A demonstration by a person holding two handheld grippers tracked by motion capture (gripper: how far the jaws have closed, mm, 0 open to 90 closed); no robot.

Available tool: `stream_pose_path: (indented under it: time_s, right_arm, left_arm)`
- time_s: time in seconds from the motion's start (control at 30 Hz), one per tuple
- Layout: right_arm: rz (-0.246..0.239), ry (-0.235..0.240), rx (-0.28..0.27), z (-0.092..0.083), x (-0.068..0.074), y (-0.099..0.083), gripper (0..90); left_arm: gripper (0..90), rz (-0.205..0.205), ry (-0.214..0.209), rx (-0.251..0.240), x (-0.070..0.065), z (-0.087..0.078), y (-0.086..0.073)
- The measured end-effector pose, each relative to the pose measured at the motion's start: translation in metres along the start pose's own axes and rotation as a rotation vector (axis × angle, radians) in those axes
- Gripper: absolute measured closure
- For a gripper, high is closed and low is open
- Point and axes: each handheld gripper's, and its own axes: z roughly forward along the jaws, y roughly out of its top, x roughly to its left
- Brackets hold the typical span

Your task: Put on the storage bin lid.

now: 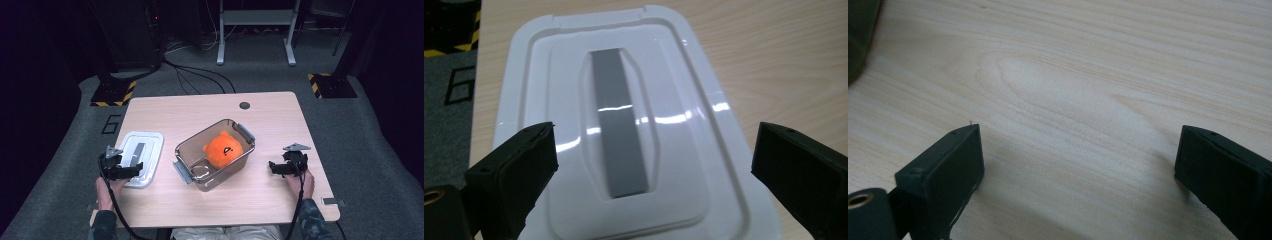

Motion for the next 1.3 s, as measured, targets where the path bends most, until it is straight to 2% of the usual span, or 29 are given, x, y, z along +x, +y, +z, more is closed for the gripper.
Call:
stream_pose_path:
  time_s: [0.1, 0.33, 0.47, 0.53, 0.57, 0.67, 0.77, 0.83, 0.87, 1.07, 1.17, 1.3]
  right_arm:
    - [-0.003, 0.002, 0.002, 0.0, 0.0, 0.0, 4.7]
    - [-0.001, 0.003, 0.0, 0.0, 0.0, 0.0, 4.9]
    - [-0.001, 0.003, 0.0, 0.0, 0.0, 0.0, 5.0]
    - [-0.002, 0.003, 0.0, 0.0, 0.0, 0.0, 5.0]
    - [-0.008, 0.007, 0.003, 0.0, -0.001, 0.0, 5.1]
    - [-0.002, 0.004, -0.001, 0.0, 0.0, 0.0, 5.2]
    - [-0.002, 0.004, -0.001, 0.0, 0.0, 0.0, 5.3]
    - [-0.002, 0.004, -0.001, 0.0, 0.0, 0.0, 5.3]
    - [-0.002, 0.004, -0.001, 0.0, 0.0, 0.0, 5.3]
    - [-0.002, 0.004, -0.002, 0.0, 0.0, 0.0, 5.4]
    - [-0.007, 0.007, 0.0, 0.0, 0.0, 0.0, 5.4]
    - [-0.011, 0.009, 0.002, 0.0, -0.001, 0.0, 5.4]
  left_arm:
    - [4.3, -0.026, 0.019, 0.013, 0.011, 0.009, 0.001]
    - [3.0, -0.026, 0.042, 0.069, 0.018, 0.028, 0.005]
    - [3.2, -0.018, 0.047, 0.083, 0.018, 0.036, 0.007]
    - [10.6, -0.012, 0.043, 0.081, 0.017, 0.037, 0.007]
    - [10.6, -0.005, 0.047, 0.082, 0.016, 0.038, 0.008]
    - [22.1, 0.02, 0.053, 0.078, 0.014, 0.043, 0.009]
    - [33.4, 0.024, 0.064, 0.095, 0.012, 0.046, 0.01]
    - [34.2, 0.031, 0.07, 0.089, 0.011, 0.047, 0.01]
    - [39.5, 0.038, 0.075, 0.09, 0.01, 0.047, 0.011]
    - [48.9, 0.038, 0.086, 0.104, 0.009, 0.047, 0.015]
    - [57.9, 0.051, 0.071, 0.117, 0.007, 0.049, 0.017]
    - [62.7, 0.041, 0.068, 0.123, 0.006, 0.05, 0.019]
